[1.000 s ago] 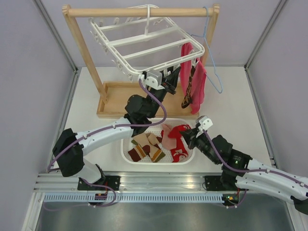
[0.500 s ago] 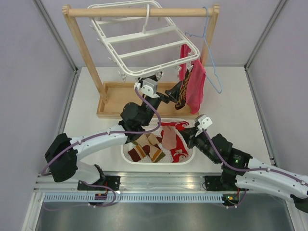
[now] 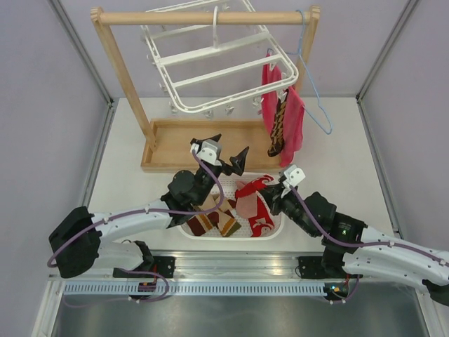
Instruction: Remove the socks clipped to the hanger
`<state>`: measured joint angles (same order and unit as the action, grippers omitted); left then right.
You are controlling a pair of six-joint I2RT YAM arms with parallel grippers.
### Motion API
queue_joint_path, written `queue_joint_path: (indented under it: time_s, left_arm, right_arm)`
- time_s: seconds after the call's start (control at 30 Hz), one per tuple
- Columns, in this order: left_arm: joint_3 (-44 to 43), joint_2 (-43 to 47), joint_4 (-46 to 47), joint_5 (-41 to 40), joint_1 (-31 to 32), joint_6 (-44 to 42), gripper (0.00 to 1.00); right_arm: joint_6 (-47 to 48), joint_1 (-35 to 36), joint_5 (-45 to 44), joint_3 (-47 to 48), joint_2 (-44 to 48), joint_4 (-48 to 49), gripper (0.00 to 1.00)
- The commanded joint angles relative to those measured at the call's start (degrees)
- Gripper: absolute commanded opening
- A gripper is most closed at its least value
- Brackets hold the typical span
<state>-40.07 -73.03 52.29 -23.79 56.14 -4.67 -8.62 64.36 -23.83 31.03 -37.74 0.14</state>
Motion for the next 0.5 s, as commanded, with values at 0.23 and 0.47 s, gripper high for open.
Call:
queue_joint_path:
  time_s: [0.23,0.47]
  left_arm:
    - [12.9,14.0,-13.3,-12.2,0.8,10.5,1.00]
    - [19.8,21.5,-19.6,-16.5,0.9,16.0,1.00]
  right_arm:
    - [-4.3,5.6,-0.3,-2.0,-4.7,3.5,0.01]
    - [-8.3,10.1,-2.1,-4.8,-9.9,5.4,0.01]
